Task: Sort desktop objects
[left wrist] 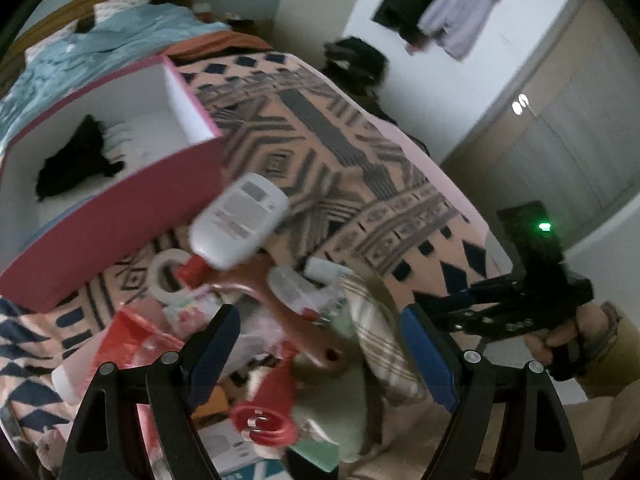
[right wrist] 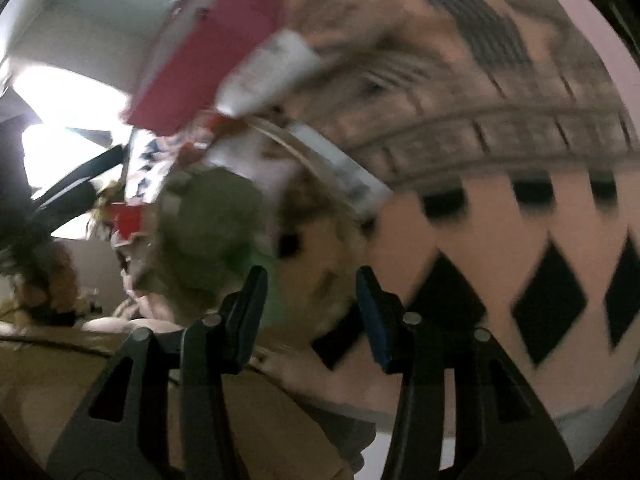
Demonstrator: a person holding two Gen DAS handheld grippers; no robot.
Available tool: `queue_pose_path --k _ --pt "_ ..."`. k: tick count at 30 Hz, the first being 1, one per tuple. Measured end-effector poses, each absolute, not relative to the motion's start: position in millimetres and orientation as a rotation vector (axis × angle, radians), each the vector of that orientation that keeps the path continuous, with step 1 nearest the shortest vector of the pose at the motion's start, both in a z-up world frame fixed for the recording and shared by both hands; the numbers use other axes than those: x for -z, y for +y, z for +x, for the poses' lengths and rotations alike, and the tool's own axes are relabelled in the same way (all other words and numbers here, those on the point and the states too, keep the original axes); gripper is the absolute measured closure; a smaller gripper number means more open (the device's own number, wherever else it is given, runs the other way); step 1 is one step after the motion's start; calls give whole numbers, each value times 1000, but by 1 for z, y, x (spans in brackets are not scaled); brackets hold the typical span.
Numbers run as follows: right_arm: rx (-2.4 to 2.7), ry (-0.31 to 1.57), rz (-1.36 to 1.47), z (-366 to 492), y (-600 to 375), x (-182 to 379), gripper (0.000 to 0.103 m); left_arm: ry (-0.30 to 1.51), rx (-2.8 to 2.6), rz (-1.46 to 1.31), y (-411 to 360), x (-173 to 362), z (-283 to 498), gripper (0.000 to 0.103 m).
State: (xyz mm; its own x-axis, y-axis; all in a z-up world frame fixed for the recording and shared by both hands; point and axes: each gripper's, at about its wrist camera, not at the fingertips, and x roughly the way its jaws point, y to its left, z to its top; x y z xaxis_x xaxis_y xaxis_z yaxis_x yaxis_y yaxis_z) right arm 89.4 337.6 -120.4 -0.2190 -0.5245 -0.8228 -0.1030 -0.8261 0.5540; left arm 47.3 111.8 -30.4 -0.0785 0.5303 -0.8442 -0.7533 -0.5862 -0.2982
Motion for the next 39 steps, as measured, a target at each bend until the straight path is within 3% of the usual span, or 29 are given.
queue_pose_path --k 7,15,39 --pt "1899 -960 1780 113 328 171 55 326 -1682 -1321 127 38 73 19" --pt "1842 -1088 1590 99 335 156 55 208 -1622 -1383 133 46 71 18" --pt "1862 -953 1315 -19 290 76 52 -292 -1811 -1506 62 59 -14 18"
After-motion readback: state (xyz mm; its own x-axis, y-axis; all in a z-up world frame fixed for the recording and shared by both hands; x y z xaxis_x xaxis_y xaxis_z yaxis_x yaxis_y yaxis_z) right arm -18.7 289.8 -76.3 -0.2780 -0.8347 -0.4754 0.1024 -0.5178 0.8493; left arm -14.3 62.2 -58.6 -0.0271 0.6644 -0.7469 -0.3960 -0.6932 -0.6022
